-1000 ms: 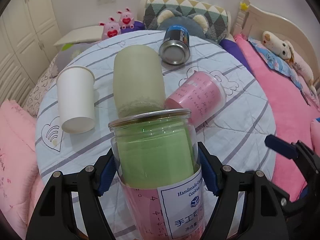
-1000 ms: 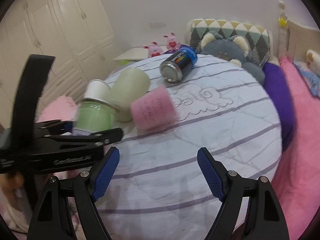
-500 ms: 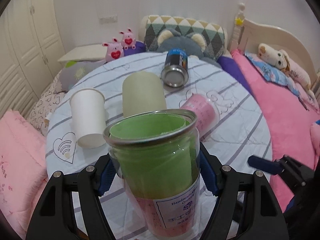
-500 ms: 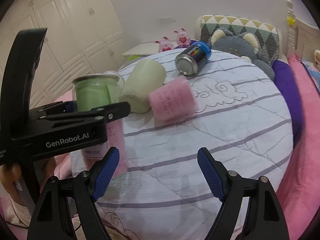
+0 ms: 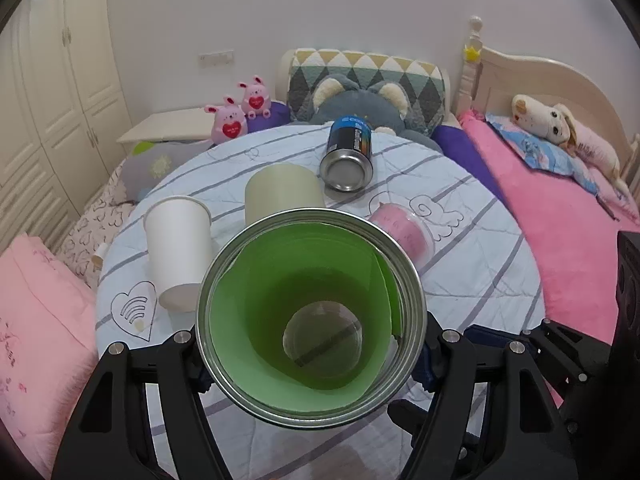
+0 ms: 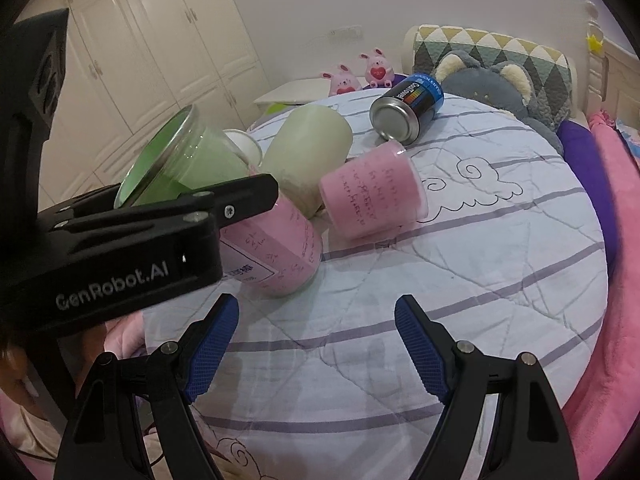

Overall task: Flip cup upright
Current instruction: 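Rotate the canister with the left tool so its open rim faces up, then lower the upright canister onto the table and open the left tool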

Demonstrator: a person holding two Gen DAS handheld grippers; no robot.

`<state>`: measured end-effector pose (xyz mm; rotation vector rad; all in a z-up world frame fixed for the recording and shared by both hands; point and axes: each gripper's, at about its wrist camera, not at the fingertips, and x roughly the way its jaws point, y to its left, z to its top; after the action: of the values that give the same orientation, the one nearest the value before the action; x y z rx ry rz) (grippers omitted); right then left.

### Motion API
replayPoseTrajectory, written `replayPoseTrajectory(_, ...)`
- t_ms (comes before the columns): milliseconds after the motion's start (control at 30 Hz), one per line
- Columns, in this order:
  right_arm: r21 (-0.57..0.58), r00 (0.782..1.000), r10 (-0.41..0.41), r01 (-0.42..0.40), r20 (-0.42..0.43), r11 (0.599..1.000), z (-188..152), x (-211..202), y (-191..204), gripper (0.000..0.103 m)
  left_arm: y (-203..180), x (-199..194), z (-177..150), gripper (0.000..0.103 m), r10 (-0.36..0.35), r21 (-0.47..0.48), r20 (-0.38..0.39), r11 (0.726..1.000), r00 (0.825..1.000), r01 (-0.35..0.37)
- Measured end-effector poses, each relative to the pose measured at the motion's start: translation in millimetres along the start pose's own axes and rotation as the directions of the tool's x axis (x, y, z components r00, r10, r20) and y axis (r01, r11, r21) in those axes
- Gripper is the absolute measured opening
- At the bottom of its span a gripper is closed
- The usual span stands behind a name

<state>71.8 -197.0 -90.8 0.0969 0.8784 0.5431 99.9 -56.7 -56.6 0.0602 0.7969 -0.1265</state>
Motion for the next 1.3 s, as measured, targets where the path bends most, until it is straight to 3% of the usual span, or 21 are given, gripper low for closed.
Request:
replayPoseTrajectory(700, 0.022, 1.000, -0.022, 0.021, 0.017, 1.000, 5.2, -3.3, -6.3, 0.082, -7.3, 3.0, -0.1, 0.073, -0.003, -0.007, -0.005, 1.000, 1.000, 0.003)
replayPoseTrajectory(1000, 0.028, 0.999, -0.025, 0.024, 0.021, 0.999, 6.4, -2.9, -5.8, 0.082, -9.6, -0.7, 1.2, 0.096, -0.028, -0.003, 0.003, 1.000, 1.000, 0.028)
replayPoseTrajectory(1300, 0.030, 0.999, -0.027, 0.027, 0.025, 0.999, 8.3, -3.3, -5.8, 0.082, -9.1, -2.7, 0.5, 0.096, -0.026, -0.004, 0.000, 1.000, 1.000, 0.026)
